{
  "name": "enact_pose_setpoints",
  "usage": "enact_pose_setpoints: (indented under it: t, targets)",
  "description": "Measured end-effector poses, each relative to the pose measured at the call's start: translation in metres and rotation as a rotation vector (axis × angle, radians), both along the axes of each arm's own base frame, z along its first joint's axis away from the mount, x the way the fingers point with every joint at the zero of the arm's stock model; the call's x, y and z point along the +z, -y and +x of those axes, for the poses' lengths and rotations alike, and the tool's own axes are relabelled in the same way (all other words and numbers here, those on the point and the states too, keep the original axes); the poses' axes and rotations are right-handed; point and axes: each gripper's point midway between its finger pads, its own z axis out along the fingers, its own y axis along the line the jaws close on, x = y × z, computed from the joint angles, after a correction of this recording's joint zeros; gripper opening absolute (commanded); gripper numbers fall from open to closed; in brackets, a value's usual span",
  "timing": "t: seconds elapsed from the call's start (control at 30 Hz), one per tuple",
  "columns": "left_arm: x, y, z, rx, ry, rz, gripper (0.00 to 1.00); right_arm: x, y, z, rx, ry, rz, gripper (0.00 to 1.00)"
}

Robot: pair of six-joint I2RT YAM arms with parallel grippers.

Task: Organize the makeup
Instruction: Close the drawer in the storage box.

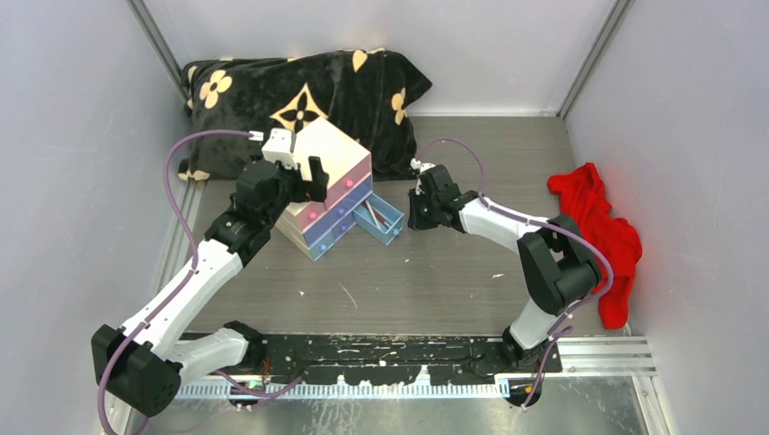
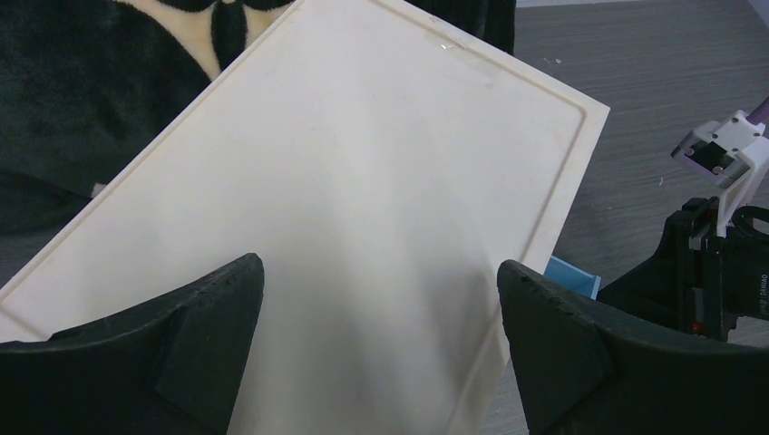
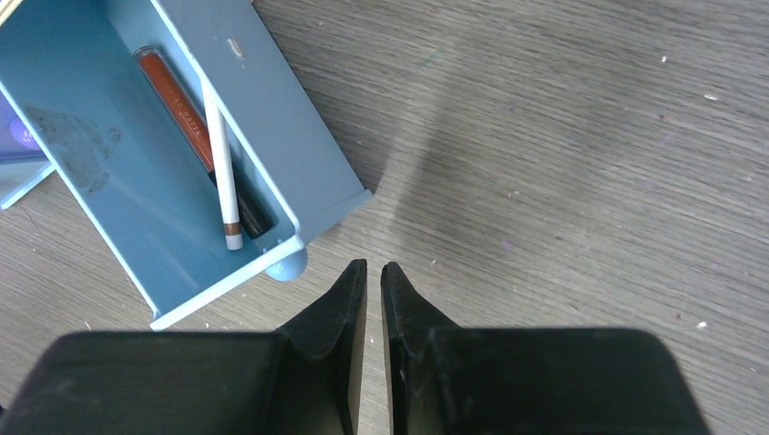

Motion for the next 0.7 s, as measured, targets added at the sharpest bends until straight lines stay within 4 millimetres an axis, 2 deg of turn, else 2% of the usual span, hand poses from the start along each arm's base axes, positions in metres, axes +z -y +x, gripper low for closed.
enact_pose_setpoints:
  t: [0.13, 0.7]
  targets:
    - [0.000, 0.001, 0.001, 0.000, 0.003, -0.001, 0.99, -0.004, -0.005, 0.002, 0.011, -0.002, 0.015, 0.17]
    - [0.000, 0.002, 0.003, -0.002, 0.006, -0.004, 0.99, 0.013, -0.048, 0.036, 0.066, 0.034, 0.152, 0.17]
